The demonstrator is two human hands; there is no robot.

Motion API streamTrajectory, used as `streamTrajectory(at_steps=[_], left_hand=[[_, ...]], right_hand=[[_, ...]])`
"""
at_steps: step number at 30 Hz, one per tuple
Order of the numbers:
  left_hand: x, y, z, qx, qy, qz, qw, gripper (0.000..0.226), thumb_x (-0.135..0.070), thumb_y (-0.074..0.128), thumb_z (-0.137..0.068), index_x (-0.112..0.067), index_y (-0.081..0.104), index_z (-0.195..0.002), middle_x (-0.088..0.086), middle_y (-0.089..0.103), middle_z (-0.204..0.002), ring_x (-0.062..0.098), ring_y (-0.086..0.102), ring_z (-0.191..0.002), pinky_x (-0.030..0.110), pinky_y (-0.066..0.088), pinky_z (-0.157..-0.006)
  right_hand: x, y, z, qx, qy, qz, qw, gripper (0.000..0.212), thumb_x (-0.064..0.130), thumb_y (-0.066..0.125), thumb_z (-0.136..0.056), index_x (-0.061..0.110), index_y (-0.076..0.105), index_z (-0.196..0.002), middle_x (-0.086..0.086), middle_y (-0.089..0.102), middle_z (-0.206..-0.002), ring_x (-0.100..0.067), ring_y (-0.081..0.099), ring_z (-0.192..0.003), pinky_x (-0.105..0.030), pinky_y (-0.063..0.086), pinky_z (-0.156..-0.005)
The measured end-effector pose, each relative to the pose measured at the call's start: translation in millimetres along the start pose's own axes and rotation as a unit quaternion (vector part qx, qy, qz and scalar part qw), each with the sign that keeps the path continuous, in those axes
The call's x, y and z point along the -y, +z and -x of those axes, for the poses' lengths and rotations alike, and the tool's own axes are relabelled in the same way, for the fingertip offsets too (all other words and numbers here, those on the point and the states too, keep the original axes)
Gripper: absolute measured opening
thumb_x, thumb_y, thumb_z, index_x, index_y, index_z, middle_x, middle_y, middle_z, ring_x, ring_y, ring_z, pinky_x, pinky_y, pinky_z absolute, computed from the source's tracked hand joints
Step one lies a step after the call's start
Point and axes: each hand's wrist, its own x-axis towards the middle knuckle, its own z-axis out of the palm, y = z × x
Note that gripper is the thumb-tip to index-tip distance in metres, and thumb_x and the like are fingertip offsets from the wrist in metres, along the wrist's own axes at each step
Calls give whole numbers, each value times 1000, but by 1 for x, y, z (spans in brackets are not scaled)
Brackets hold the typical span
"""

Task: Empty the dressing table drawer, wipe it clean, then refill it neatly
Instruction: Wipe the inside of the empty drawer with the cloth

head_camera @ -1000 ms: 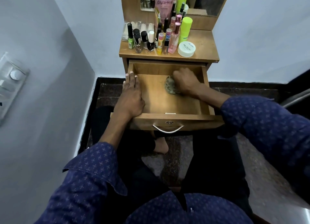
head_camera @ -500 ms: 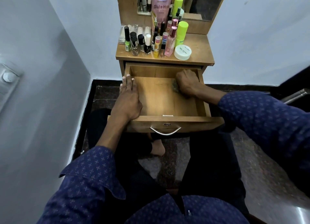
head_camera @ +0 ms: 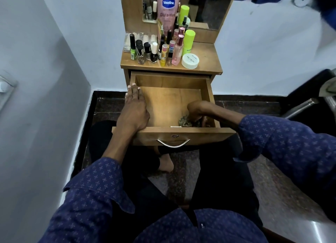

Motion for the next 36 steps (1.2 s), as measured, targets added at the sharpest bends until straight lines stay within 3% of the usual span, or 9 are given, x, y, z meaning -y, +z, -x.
streamTrajectory(at_steps=[5, 8, 11, 15, 18, 25, 29, 33, 36], left_hand=[[-1, -3, 1, 5, -2, 26, 1000, 81, -2, 47, -100, 5, -2, -164, 25, -17, -171, 36, -16, -161, 39, -6, -130], [7, -6, -1, -9, 7, 67, 998, 70, 0, 42, -103, 3, 9, -165, 23, -7, -174, 33, -10, -162, 40, 2, -133], [12, -7, 0, -9, 2, 93, 996, 76, 3, 47, -98, 2, 12, -165, 20, -1, -175, 31, -5, -163, 43, 7, -133], [7, -7, 4, -7, 6, 86, 996, 82, 10, 45, -93, 1, 8, -166, 20, -5, -174, 32, -8, -162, 43, 5, -133], [6, -5, 4, -10, 6, 74, 997, 81, 5, 48, -97, 0, 6, -166, 20, -9, -174, 32, -11, -162, 44, 4, -133], [7, -2, -1, -10, 4, 45, 999, 86, 1, 52, -97, 3, 0, -165, 21, -13, -173, 33, -14, -161, 39, 0, -132], [7, -3, -3, -9, 6, 53, 999, 88, 2, 54, -95, 3, 0, -165, 22, -11, -173, 33, -12, -162, 38, 2, -133], [6, -4, 2, -14, -1, 73, 997, 91, 5, 55, -94, 1, 0, -166, 19, -10, -174, 30, -9, -163, 40, 7, -133], [7, -7, 4, -16, -8, 80, 997, 93, 5, 57, -93, -2, 0, -166, 17, -9, -175, 28, -6, -163, 41, 10, -133]], right_hand=[[82, 4, 15, -105, -132, -55, 984, 22, 16, 77, -92, 11, 59, -80, -3, 67, -83, -14, 63, -64, -20, 50, -51], [129, 10, 9, -134, -186, -101, 968, 18, 2, 75, -88, 9, 59, -81, -6, 66, -78, -12, 63, -49, -15, 42, -37], [116, 12, 10, -133, -177, -120, 968, 21, 10, 83, -83, 8, 63, -84, -6, 73, -87, -15, 72, -62, -24, 55, -54], [37, 4, 9, -149, -109, -131, 974, 22, 18, 78, -92, 11, 57, -92, -8, 66, -92, -19, 71, -75, -25, 56, -55], [-12, -14, 2, -280, -61, -56, 956, 18, 26, 71, -97, 11, 61, -100, -9, 66, -103, -19, 62, -87, -31, 49, -72], [27, -10, -34, -433, -11, 4, 902, 22, 24, 60, -103, 6, 72, -101, -11, 69, -98, -25, 67, -87, -34, 54, -72], [59, -14, -29, -445, -83, 11, 892, 16, 23, 61, -101, 9, 67, -97, -10, 69, -95, -24, 63, -80, -35, 49, -68], [137, -5, -28, -432, -216, 14, 875, 24, 19, 55, -101, 9, 69, -118, -12, 67, -126, -32, 61, -118, -46, 56, -89], [145, -10, -29, -432, -231, 47, 870, 28, 20, 56, -102, 9, 68, -124, -7, 59, -141, -31, 53, -129, -46, 53, -99]])
